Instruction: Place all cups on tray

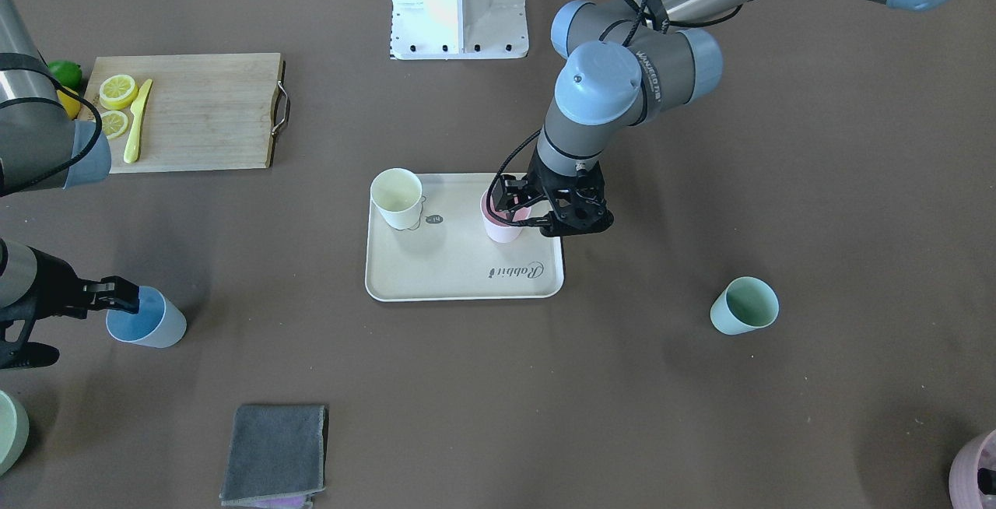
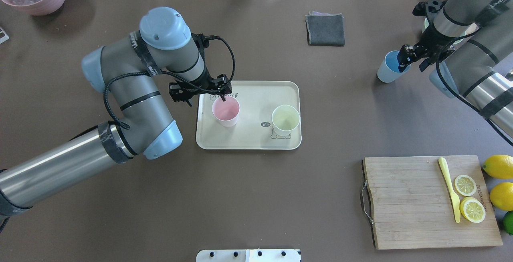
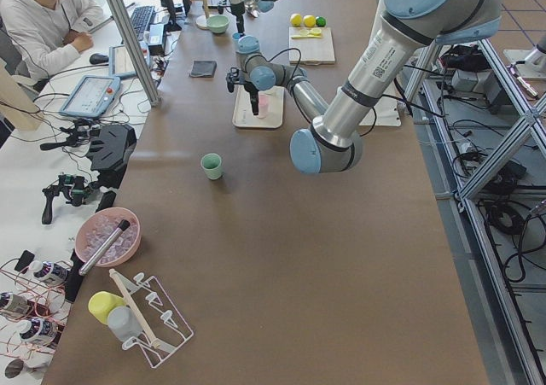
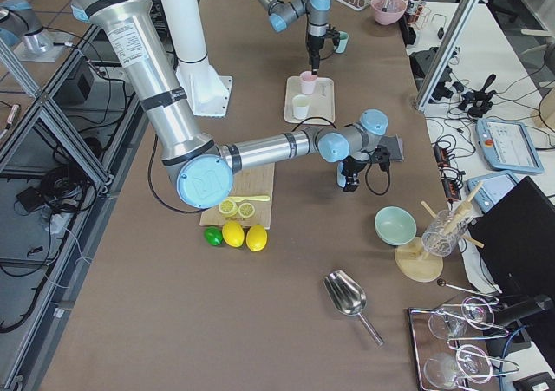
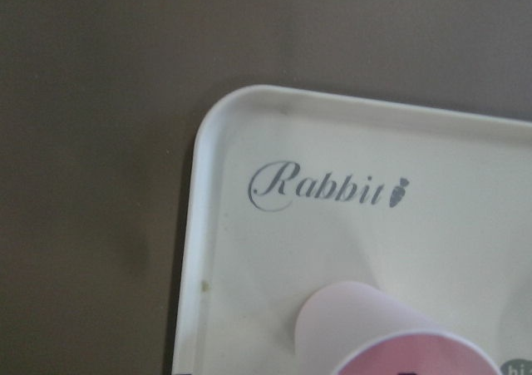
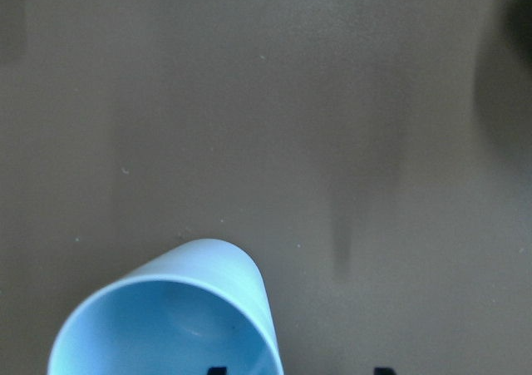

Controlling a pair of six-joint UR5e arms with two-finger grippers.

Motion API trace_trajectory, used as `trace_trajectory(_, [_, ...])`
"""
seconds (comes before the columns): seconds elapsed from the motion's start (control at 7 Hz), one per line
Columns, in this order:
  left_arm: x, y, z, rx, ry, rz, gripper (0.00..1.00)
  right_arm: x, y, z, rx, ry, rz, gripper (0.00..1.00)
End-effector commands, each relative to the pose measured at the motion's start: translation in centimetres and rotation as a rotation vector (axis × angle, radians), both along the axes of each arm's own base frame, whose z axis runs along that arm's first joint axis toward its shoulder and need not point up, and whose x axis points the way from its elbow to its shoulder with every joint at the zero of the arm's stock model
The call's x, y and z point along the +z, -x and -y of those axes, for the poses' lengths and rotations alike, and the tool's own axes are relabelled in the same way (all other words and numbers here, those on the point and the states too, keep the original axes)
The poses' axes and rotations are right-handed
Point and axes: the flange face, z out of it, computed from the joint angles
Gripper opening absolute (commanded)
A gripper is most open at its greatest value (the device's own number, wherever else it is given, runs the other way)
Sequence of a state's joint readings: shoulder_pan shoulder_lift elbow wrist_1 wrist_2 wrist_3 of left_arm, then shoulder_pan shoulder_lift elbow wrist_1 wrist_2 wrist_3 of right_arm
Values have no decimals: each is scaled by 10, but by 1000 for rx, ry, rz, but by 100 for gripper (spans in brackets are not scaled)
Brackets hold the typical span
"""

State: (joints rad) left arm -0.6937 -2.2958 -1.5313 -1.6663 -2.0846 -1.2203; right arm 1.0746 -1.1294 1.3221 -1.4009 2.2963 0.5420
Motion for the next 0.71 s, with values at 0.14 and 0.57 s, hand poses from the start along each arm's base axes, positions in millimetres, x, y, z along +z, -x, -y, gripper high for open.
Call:
trace_trajectory(0.14, [38, 109, 19, 48, -108, 44, 98, -59, 19, 19, 24, 10, 70, 0])
trace_trajectory(0.57, [151, 226, 54, 147, -227, 180, 98, -157, 103, -5, 73, 82, 139, 0])
